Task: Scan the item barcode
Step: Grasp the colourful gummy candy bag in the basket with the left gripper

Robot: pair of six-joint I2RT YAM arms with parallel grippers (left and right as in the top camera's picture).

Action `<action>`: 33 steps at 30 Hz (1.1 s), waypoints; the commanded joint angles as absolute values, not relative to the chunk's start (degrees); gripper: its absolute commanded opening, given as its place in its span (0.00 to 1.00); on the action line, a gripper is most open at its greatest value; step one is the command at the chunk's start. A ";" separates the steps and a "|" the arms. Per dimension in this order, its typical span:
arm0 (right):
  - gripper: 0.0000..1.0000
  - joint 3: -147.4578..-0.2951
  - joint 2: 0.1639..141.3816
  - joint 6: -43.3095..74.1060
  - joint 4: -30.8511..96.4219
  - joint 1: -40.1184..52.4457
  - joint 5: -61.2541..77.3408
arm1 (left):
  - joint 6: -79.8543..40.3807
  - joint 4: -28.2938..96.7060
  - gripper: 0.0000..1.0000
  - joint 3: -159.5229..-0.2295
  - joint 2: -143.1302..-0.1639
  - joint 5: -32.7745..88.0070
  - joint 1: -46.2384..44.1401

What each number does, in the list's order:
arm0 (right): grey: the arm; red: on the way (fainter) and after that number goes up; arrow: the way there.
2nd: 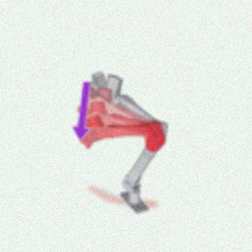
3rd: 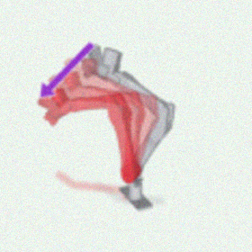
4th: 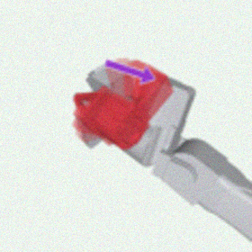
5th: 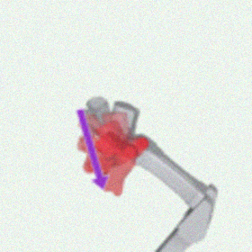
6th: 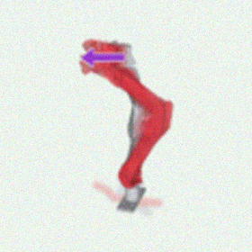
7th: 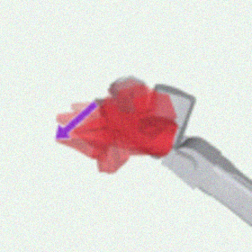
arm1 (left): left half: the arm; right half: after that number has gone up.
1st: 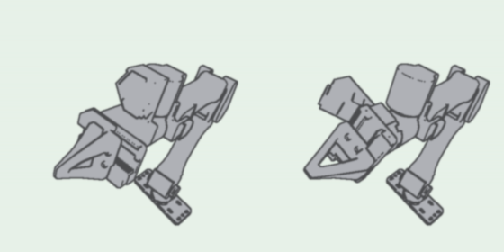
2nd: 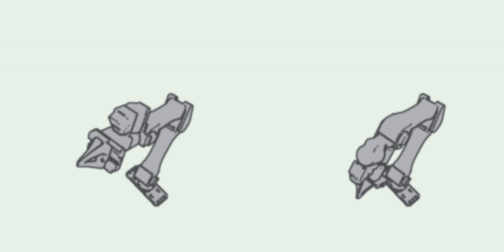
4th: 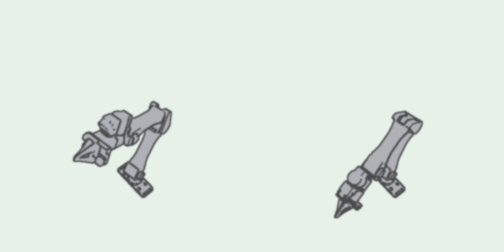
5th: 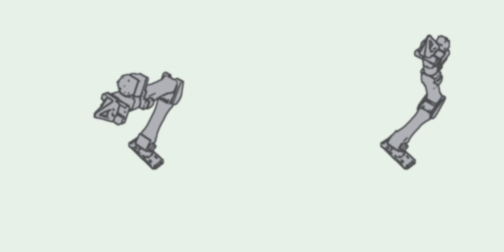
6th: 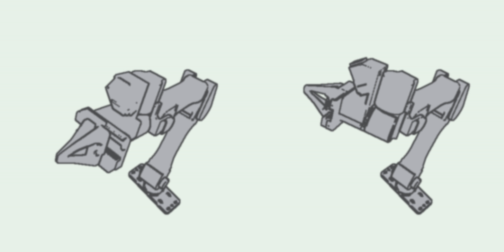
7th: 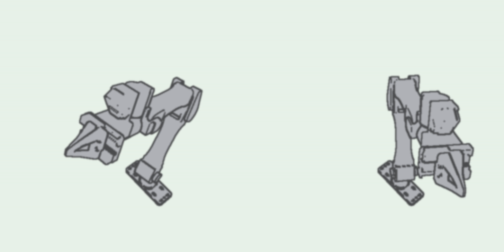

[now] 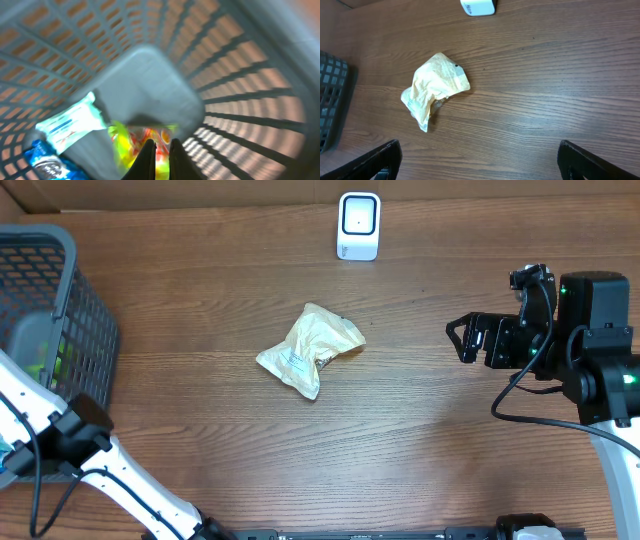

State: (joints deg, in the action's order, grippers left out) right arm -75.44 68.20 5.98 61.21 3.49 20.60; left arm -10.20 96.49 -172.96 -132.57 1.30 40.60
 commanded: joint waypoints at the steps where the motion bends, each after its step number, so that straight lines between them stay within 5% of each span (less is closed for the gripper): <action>1: 1.00 -76.95 68.27 5.98 61.28 3.79 21.34 | -10.74 96.79 0.04 -174.63 -127.17 6.17 40.77; 4: 1.00 -76.95 68.27 5.98 61.28 3.79 21.37 | -10.76 96.79 0.04 -174.63 -124.62 3.81 40.51; 5: 1.00 -76.95 68.27 5.96 61.25 3.79 21.34 | -10.79 96.79 0.12 -174.63 -124.51 2.90 40.53; 8: 1.00 -76.95 68.27 5.96 61.25 3.79 21.34 | -11.09 96.79 0.66 -173.51 -124.84 1.37 40.95; 11: 1.00 -76.95 68.27 5.96 61.32 3.79 21.37 | -12.95 96.79 0.98 -169.84 -125.29 1.37 41.50; 22: 1.00 -76.95 68.27 5.96 62.06 3.79 21.34 | -15.05 91.00 1.00 -142.02 -125.40 1.52 42.98; 33: 1.00 -76.95 68.27 5.96 62.13 3.79 21.41 | -15.88 72.27 1.00 -112.81 -125.40 4.19 43.38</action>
